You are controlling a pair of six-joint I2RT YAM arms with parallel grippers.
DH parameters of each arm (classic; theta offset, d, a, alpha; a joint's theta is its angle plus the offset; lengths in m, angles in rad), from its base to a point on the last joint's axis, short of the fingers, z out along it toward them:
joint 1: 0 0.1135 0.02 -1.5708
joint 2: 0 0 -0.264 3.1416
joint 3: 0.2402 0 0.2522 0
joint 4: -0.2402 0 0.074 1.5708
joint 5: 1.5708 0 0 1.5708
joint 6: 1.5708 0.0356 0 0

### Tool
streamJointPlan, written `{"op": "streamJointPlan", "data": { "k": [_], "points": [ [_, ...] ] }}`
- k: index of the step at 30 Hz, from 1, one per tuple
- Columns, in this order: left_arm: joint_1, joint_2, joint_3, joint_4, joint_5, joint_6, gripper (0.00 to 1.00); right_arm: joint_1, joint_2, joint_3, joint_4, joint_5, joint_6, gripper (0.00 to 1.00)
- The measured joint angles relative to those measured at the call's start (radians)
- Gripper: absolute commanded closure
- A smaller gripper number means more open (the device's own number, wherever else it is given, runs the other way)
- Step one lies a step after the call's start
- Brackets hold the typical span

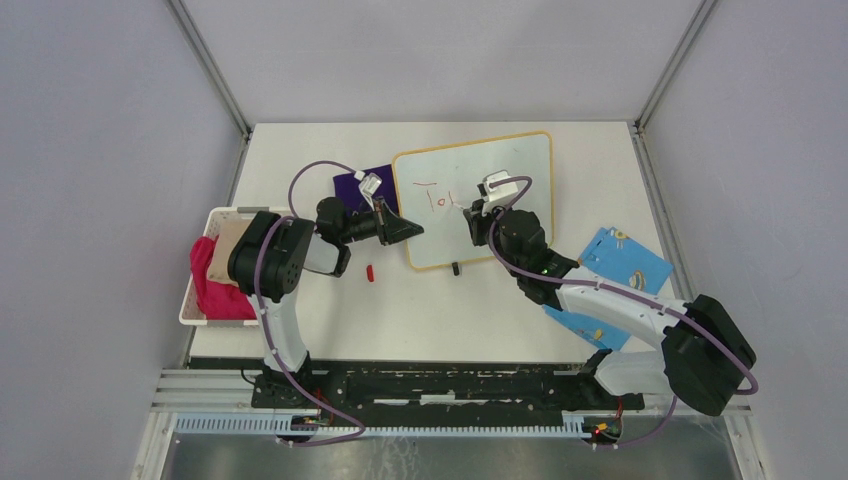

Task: Write a sentence on the whiteboard

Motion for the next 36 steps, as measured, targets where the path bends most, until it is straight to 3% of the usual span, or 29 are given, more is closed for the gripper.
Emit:
{"op": "streamJointPlan", "data": {
  "k": [13,21,36],
  "points": [
    [0.0,-0.006,0.003,-0.021,0.011,0.017,0.98,-0.023,-0.037,-0.011,-0.016,0.016,-0.001,1.0],
    [-0.001,-0.006,0.004,-0.027,0.016,0.018,0.98,-0.026,-0.051,-0.011,-0.005,-0.066,0.0,1.0],
    [-0.004,-0.011,0.004,-0.039,0.016,0.032,0.98,-0.022,0.002,0.018,0.004,-0.08,0.022,1.0]
  ]
}}
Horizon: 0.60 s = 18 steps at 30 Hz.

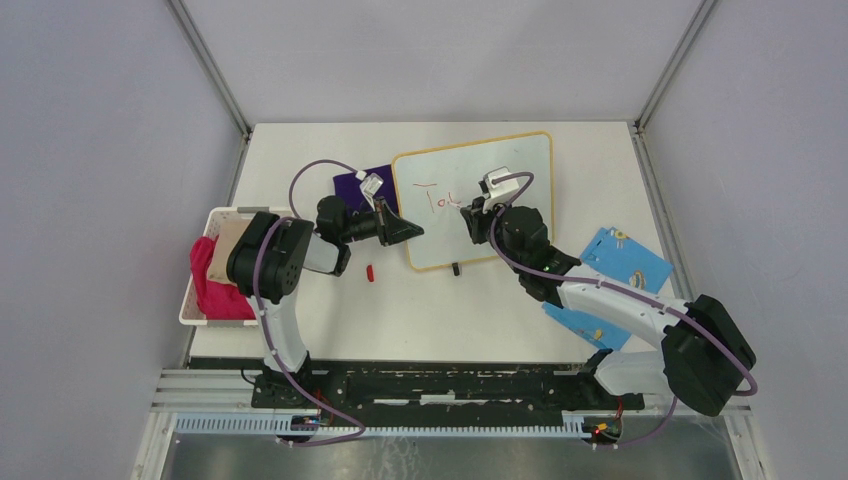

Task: Write a sentence on the whiteboard

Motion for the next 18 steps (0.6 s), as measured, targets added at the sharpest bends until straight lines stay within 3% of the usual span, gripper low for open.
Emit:
{"op": "streamJointPlan", "data": {
  "k": [18],
  "points": [
    [-0.005,0.0,0.004,-0.011,-0.001,0.001,0.98,0.003,0.003,0.0,0.01,0.081,0.011,1.0]
  ]
}}
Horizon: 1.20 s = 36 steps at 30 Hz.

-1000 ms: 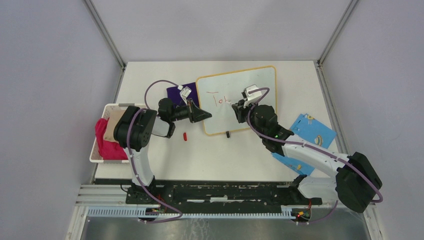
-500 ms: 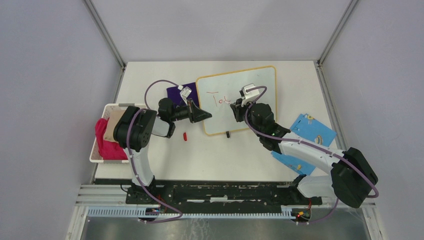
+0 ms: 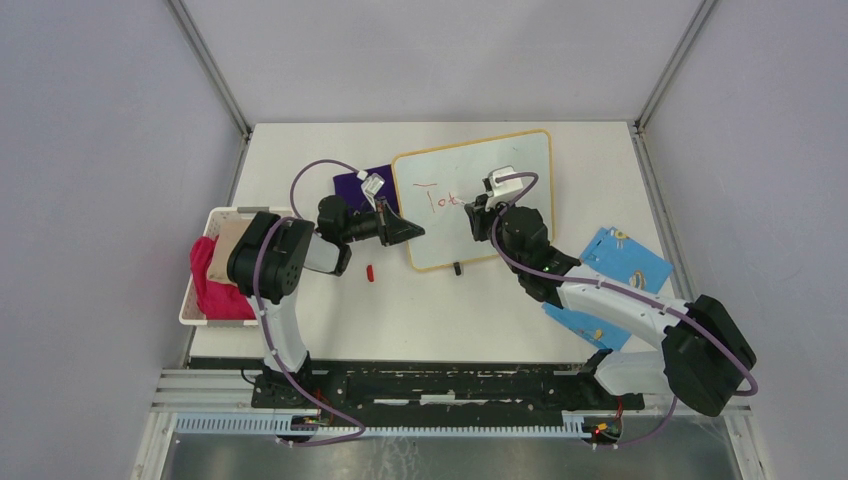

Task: Write a sentence on the whiteboard

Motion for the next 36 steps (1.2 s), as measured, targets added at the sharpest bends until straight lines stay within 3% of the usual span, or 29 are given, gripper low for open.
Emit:
{"op": "streamJointPlan", "data": {
  "k": [16,36],
  "points": [
    [-0.001,-0.004,0.0,-0.005,0.002,0.013,0.98,-0.017,-0.085,-0.039,0.0,0.016,-0.005,1.0],
    [-0.002,-0.005,0.0,-0.009,0.002,0.014,0.98,-0.025,-0.049,-0.013,-0.045,0.064,-0.011,1.0]
  ]
}}
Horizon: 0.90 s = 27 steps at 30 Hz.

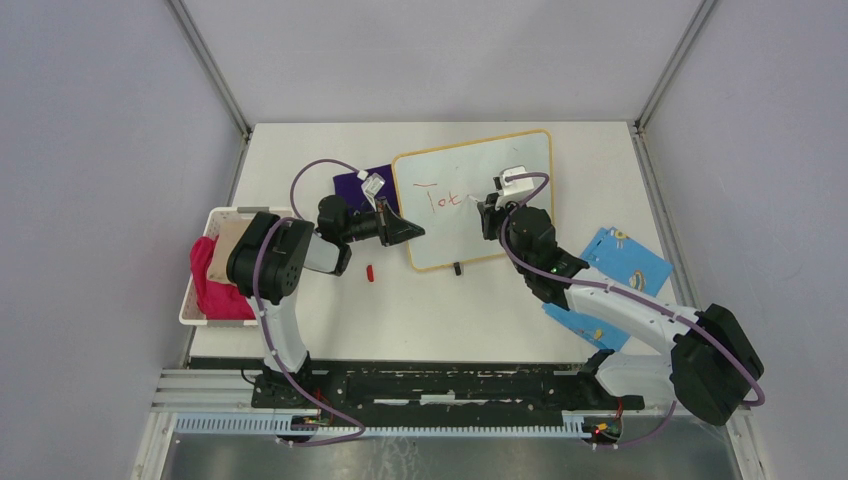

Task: Write a sentence on the whiteboard

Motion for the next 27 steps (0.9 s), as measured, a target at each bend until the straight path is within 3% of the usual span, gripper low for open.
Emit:
{"op": "streamJointPlan", "data": {
  "k": [27],
  "points": [
    [0.0,0.0,0.004,-0.014,0.0,0.001,0.98,0.0,0.014,-0.002,0.009,-0.047,-0.009,1.0]
  ]
}}
